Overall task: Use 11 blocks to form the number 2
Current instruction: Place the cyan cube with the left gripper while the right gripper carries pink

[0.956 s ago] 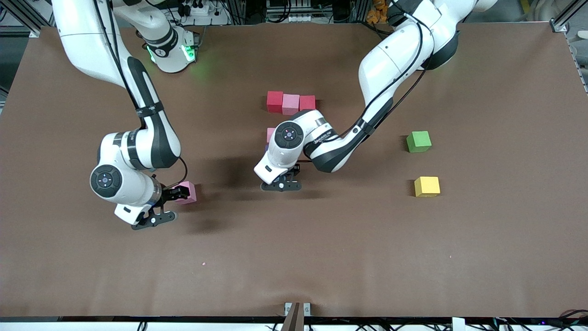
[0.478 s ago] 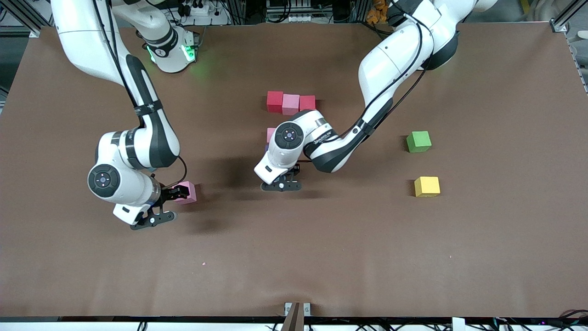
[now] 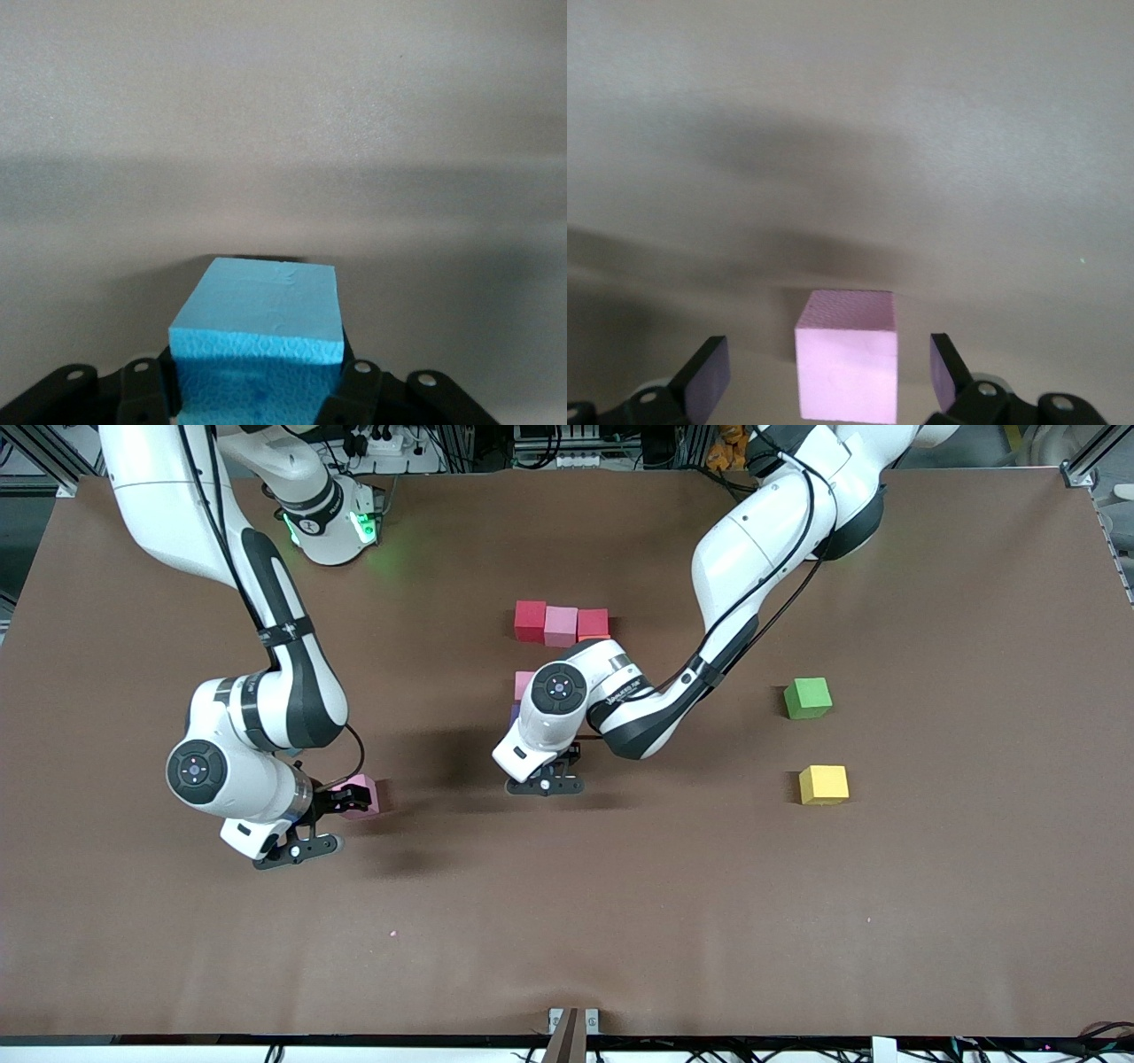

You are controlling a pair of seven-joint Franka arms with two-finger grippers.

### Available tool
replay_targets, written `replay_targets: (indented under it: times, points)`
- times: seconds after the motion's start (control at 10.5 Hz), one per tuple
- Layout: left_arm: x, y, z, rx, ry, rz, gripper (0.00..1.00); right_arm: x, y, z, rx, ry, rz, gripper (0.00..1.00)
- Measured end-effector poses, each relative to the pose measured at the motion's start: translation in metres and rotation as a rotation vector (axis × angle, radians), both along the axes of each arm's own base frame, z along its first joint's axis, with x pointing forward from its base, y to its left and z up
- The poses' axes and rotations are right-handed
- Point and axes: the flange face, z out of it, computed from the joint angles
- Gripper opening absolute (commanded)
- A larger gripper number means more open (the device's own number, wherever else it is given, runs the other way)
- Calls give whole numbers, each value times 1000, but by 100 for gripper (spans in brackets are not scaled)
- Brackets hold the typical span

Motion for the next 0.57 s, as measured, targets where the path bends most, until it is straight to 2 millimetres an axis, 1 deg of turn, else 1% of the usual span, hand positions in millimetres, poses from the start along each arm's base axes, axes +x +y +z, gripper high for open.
replay_targets:
  times: [0.1, 0.19, 0.38, 0.48, 0.57]
  points:
    - [0, 0, 0, 0, 0, -1, 16, -1, 4, 0, 1, 1, 3, 100]
    - [-1, -1, 0, 0, 0, -1, 24, -1, 4, 0, 1, 2, 3, 100]
    - [-1, -1, 0, 1, 0, -2, 47, 0, 2, 2, 1, 0, 0, 100]
    - [-1, -1, -1, 1, 1, -2, 99, 0, 4, 3, 2, 0, 3, 100]
    - [-2, -1, -2, 2, 2, -3, 100, -2, 6, 4, 2, 6, 8, 100]
